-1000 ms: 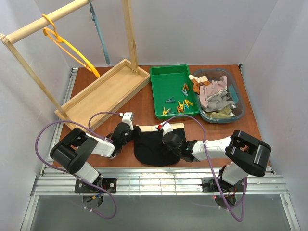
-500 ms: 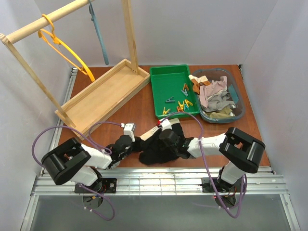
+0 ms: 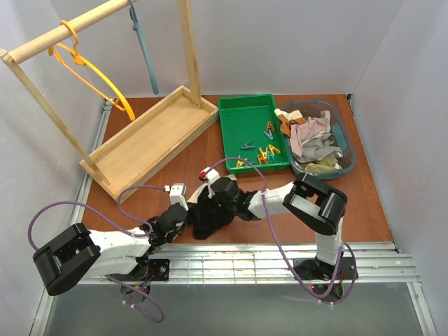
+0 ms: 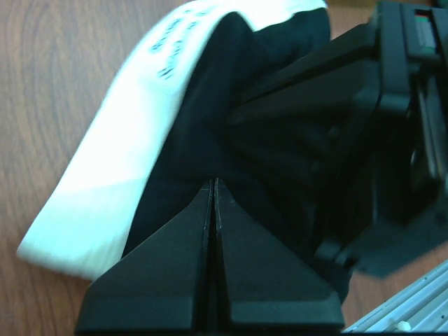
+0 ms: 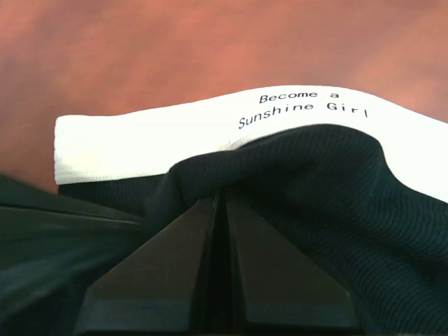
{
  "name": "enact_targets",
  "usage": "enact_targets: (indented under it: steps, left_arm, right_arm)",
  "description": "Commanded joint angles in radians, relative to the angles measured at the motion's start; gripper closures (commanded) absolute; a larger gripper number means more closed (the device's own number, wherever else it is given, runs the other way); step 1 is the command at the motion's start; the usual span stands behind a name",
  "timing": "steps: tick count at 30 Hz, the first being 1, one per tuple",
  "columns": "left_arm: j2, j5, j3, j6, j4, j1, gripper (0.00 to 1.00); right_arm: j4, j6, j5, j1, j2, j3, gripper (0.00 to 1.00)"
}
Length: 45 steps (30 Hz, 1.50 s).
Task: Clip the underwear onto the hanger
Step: Adjust the underwear at the center of the board.
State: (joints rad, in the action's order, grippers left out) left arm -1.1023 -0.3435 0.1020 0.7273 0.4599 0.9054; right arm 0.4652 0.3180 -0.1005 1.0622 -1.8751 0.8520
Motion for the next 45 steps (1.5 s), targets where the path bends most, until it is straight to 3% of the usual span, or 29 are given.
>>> enact_targets:
  steps: [1,9,18,23,34,37,42,43,45]
  left_arm:
    - [0.021,-0.058,-0.027,0.024,-0.041,0.012,1.0]
    - [0.028,-0.083,-0.039,0.032,-0.035,0.021,1.0]
    - [-0.089,-0.074,-0.065,0.041,0.081,0.026,1.0]
    - [-0.159,-0.094,-0.071,0.046,0.14,0.043,1.0]
    - [-0.159,-0.118,-0.039,0.018,0.144,0.073,1.0]
    - [-0.16,-0.107,-0.033,0.023,0.148,0.084,0.88]
    - [-0.195,-0.176,-0.015,0.041,0.08,0.093,0.85]
    - [-0.199,-0.181,-0.01,0.038,0.077,0.093,0.81]
    - [-0.18,-0.216,0.001,0.035,0.054,0.107,0.55]
  right_arm:
    - [-0.082,-0.037,0.189,0.045,-0.097,0.03,0.99]
    - [-0.066,-0.094,0.329,0.05,-0.163,0.097,0.99]
    - [-0.141,-0.155,0.173,-0.062,-0.069,0.055,0.99]
    - [-0.177,-0.198,0.174,-0.145,-0.042,0.064,0.99]
    - [-0.243,-0.289,0.222,-0.182,-0.182,0.271,0.99]
    - [-0.269,-0.301,0.211,-0.202,-0.197,0.309,0.99]
    - [-0.292,-0.315,0.177,-0.226,-0.177,0.321,0.98]
    - [-0.293,-0.315,0.18,-0.228,-0.171,0.321,0.98]
    - [-0.304,-0.316,0.197,-0.228,-0.144,0.312,0.97]
